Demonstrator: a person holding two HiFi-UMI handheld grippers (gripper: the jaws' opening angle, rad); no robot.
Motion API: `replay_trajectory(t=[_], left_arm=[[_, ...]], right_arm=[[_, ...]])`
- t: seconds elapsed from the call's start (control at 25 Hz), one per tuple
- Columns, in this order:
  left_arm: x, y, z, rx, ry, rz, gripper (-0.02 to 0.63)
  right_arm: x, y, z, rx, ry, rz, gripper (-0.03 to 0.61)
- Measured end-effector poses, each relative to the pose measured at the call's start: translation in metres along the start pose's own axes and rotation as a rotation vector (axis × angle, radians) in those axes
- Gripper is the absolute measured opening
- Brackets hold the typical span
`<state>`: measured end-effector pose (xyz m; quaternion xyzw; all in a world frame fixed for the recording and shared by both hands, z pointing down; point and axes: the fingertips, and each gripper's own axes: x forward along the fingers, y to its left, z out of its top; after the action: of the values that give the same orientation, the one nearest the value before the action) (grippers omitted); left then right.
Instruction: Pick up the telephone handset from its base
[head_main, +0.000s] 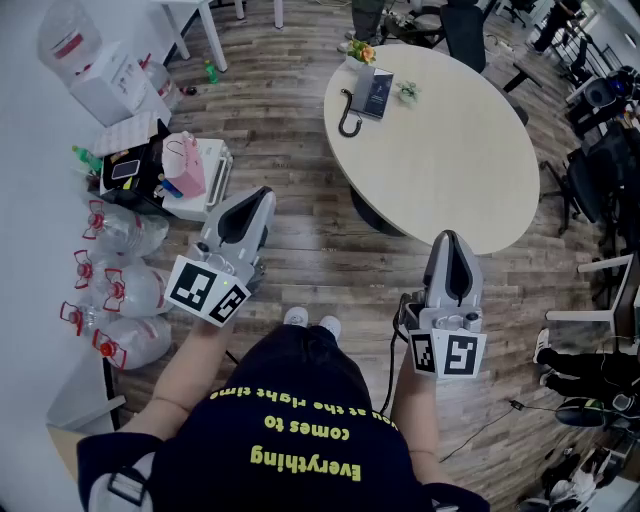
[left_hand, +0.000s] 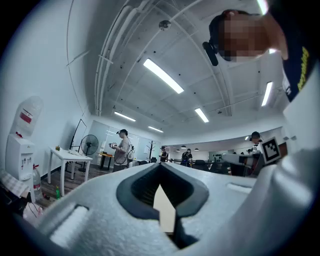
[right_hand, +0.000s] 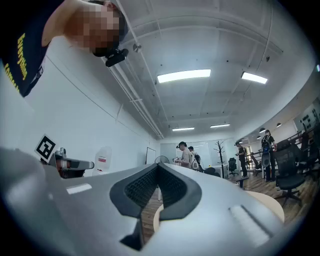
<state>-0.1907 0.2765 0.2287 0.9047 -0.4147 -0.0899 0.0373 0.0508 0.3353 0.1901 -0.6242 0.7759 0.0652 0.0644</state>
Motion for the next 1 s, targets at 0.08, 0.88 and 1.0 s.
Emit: replay_trajectory(t=[0.08, 0.88, 1.0], left_arm=[[-0.001, -0.006, 0.0, 0.002, -0.001, 0.004, 0.005], [0.006, -0.041, -0.024, 0.03, 0.071, 0.038, 0.005], [0.01, -0.047, -0.029, 0.034, 0.078, 0.051, 0.006]], right_arm=[[-0.006, -0.002, 0.002, -0.006, -0.001, 0.001, 0.012], [-0.03, -0.018, -0.015, 0.06, 0.05, 0.064, 0.012], [-0.031, -0.021, -0.017, 0.057, 0.06, 0.087, 0.027]])
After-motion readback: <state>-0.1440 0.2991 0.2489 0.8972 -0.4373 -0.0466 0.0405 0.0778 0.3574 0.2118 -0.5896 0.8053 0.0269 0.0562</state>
